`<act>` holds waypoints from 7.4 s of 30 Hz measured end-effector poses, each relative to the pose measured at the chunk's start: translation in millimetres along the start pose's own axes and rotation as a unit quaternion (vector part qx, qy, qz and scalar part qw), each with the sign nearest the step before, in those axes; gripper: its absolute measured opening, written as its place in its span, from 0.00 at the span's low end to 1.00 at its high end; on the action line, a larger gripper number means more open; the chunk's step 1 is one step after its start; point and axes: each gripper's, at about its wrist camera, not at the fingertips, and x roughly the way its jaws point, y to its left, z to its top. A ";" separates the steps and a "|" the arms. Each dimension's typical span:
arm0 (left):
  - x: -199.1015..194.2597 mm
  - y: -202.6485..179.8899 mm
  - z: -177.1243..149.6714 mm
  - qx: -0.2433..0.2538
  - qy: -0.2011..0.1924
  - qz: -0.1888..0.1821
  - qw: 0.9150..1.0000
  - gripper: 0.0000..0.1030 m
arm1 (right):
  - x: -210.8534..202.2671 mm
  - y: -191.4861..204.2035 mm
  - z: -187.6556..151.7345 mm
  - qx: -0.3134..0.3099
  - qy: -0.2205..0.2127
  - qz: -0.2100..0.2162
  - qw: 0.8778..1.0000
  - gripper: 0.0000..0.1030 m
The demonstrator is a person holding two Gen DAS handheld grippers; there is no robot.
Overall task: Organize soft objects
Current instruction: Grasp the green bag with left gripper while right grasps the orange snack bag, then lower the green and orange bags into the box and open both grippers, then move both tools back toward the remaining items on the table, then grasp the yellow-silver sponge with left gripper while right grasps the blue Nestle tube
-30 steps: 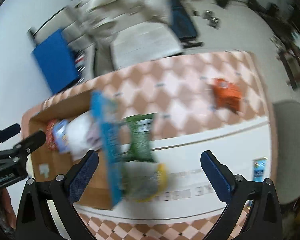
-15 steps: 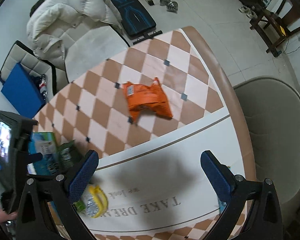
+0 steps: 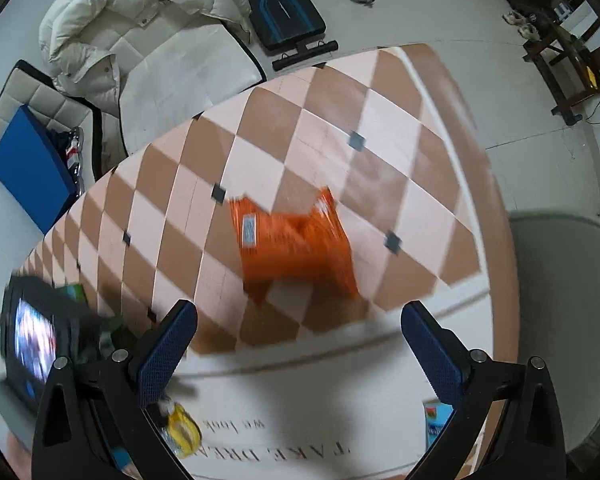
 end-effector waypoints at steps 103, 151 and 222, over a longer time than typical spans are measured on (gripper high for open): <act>-63.0 196.3 -270.2 -0.182 -0.188 -0.131 0.956 0.30 | -112.6 224.8 -198.5 -0.219 -0.020 0.113 0.969 0.39; -135.8 113.3 -259.8 -0.024 -0.318 -0.008 0.948 0.98 | -86.3 232.9 -259.4 -0.184 -0.057 0.093 0.977 1.00; 103.5 -74.3 -150.6 0.020 -0.026 -0.064 0.997 0.59 | 87.0 -94.1 -321.4 0.011 0.100 -0.015 0.995 0.44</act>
